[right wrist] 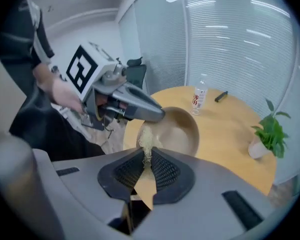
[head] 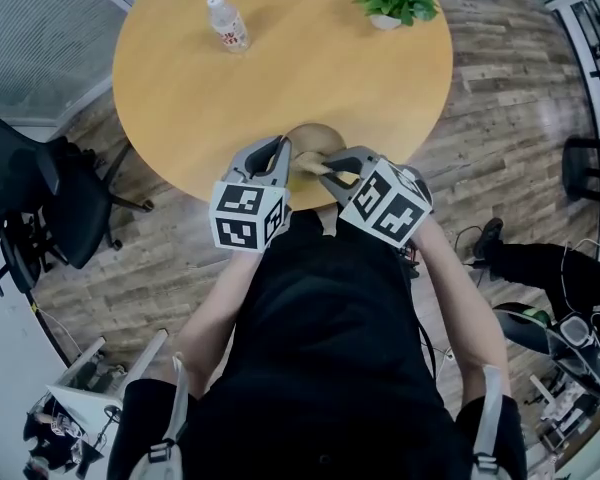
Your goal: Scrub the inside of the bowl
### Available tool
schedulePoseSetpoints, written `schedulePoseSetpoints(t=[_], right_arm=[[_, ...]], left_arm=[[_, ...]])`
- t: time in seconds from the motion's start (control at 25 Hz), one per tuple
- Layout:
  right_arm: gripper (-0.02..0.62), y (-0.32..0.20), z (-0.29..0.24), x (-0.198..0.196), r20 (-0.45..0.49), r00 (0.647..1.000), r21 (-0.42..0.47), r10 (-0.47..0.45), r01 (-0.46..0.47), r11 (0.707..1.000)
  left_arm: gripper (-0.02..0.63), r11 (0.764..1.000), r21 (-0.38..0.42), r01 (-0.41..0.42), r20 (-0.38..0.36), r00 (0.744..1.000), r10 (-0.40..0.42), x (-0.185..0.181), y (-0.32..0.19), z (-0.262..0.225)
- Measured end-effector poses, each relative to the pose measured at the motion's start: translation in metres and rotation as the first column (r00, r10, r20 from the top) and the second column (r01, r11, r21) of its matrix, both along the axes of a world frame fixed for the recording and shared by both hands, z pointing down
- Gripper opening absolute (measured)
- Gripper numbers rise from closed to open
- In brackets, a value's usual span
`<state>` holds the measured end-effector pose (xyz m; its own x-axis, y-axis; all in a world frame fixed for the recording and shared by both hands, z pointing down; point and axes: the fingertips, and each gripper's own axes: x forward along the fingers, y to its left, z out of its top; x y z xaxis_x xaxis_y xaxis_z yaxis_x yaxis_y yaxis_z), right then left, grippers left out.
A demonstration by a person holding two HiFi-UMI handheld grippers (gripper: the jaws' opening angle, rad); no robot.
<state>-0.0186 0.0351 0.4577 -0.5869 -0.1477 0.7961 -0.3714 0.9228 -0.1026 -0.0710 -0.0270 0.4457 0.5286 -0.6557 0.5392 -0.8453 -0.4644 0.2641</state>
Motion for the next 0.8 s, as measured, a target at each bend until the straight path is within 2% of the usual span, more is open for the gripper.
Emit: schedulePoseSetpoints(t=[0.12, 0.24, 0.32, 0.44, 0.52, 0.6, 0.68, 0.8], right_arm=[[0.048, -0.009, -0.01, 0.0, 0.047, 0.997, -0.011, 0.067, -0.067, 0.998], [0.048, -0.008, 0.0, -0.001, -0.002, 0.997, 0.003, 0.074, -0.074, 0.997], [0.048, -0.009, 0.008, -0.002, -0.046, 0.997, 0.052, 0.068, -0.065, 0.996], [0.048, -0.011, 0.018, 0.004, -0.186, 0.982, 0.194, -0.005, 0.042, 0.98], [0.048, -0.013, 0.023, 0.012, -0.316, 0.946, 0.279, -0.071, 0.164, 0.946], [0.048, -0.016, 0.024, 0.019, -0.405, 0.91, 0.341, -0.089, 0.241, 0.909], [0.048, -0.018, 0.017, 0.022, -0.398, 0.915, 0.377, -0.064, 0.227, 0.898], [0.048, -0.022, -0.005, 0.026, -0.282, 0.959, 0.409, -0.005, 0.125, 0.904]], left_arm=[[0.023, 1.0, -0.004, 0.003, -0.007, 1.0, -0.003, -0.001, -0.001, 0.0], [0.023, 1.0, -0.003, -0.008, -0.011, 1.0, 0.008, 0.001, -0.001, 0.0], [0.023, 1.0, -0.009, -0.019, -0.009, 1.0, 0.019, 0.003, -0.001, 0.002], [0.023, 0.999, -0.031, -0.025, -0.018, 1.0, 0.024, 0.004, -0.001, 0.008], [0.023, 0.999, -0.041, -0.027, -0.01, 1.0, 0.026, 0.003, -0.001, 0.011], [0.025, 0.998, -0.054, -0.028, -0.006, 1.0, 0.028, 0.005, -0.002, 0.017], [0.023, 0.997, -0.074, -0.027, -0.009, 1.0, 0.027, 0.007, -0.005, 0.023], [0.023, 0.993, -0.112, -0.026, -0.01, 1.0, 0.025, 0.009, -0.01, 0.036]])
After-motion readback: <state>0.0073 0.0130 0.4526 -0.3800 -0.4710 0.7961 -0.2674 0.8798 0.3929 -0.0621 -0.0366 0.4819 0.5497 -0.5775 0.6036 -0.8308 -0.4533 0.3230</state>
